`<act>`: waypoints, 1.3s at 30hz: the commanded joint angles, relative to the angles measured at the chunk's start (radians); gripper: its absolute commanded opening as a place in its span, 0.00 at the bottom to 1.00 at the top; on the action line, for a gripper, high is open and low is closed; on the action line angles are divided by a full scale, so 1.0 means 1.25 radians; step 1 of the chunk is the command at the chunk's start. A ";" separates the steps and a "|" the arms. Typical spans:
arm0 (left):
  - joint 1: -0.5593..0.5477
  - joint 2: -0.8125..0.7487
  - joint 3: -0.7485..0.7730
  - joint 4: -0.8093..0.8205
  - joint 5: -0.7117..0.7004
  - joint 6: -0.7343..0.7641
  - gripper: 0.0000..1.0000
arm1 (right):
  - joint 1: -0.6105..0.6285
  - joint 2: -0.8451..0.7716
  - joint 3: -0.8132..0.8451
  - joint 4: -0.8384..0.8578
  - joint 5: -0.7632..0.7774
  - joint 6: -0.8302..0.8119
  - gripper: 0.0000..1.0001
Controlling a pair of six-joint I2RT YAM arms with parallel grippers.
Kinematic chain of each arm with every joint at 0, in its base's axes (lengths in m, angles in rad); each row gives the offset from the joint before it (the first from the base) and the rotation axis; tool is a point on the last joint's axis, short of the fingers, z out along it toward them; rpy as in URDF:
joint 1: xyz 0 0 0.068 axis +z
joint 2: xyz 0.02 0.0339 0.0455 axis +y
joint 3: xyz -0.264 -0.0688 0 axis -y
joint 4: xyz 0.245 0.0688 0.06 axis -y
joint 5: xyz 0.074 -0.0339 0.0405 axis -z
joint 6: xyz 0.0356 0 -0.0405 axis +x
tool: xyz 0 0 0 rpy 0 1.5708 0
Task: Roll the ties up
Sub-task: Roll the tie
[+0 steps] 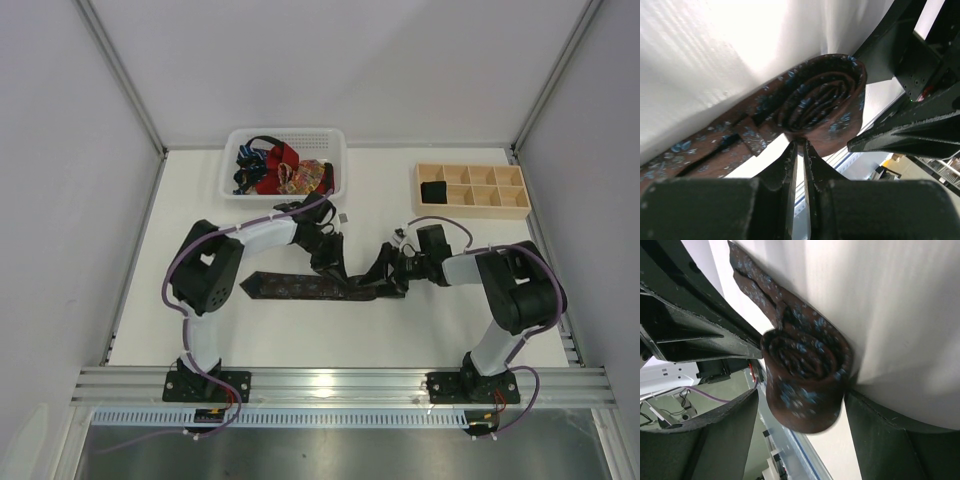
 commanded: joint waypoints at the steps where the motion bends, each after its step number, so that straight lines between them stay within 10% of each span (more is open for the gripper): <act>1: 0.012 0.006 -0.007 0.012 -0.004 0.025 0.14 | 0.021 0.025 -0.003 0.103 0.007 0.032 0.76; 28: 0.026 0.020 -0.016 0.022 0.008 0.044 0.13 | 0.087 0.048 0.038 0.079 0.097 0.145 0.48; 39: 0.041 -0.067 -0.028 0.005 0.049 0.017 0.15 | 0.079 0.047 0.053 0.033 0.107 0.095 0.71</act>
